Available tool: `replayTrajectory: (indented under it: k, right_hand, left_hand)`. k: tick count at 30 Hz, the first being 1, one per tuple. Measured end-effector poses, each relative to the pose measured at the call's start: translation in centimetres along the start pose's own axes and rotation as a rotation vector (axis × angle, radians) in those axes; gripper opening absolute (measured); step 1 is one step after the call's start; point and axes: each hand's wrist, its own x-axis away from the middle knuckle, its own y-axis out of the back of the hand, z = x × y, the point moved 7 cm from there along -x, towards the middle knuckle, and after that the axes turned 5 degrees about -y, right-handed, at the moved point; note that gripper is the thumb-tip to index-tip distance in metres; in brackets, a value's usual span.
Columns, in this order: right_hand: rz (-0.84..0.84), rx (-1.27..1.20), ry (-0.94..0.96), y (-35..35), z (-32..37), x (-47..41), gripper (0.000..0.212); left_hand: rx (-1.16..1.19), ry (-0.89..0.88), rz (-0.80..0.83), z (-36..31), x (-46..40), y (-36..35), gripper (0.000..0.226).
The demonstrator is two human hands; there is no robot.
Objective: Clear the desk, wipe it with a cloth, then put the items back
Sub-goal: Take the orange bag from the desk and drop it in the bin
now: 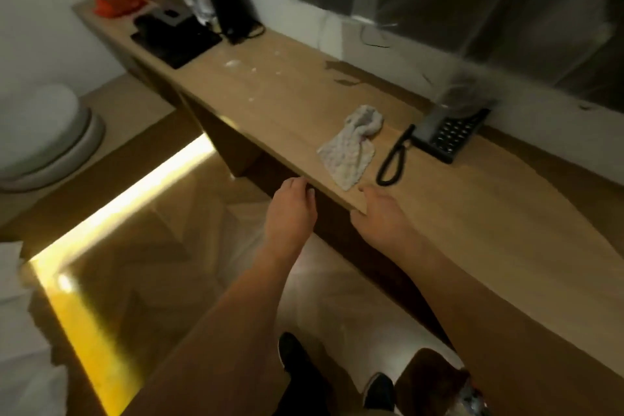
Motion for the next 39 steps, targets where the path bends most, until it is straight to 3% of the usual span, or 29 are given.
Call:
replayTrajectory:
  k: [12, 21, 39]
  right_hand:
    - [0.144, 0.083, 0.345, -13.4, 26.1, -6.1, 0.061]
    - [0.251, 0.093, 0.443, -21.0, 38.6, -13.1, 0.06]
    - [0.282, 0.144, 0.569, -31.9, 66.3, -33.1, 0.056]
  left_hand:
    - [-0.016, 0.289, -0.218, 25.3, -1.8, 16.5, 0.034]
    - [-0.004, 0.426, -0.291, 37.3, -6.4, 21.8, 0.032]
    - [-0.07, 0.54, -0.341, 59.8, -26.7, 35.0, 0.04]
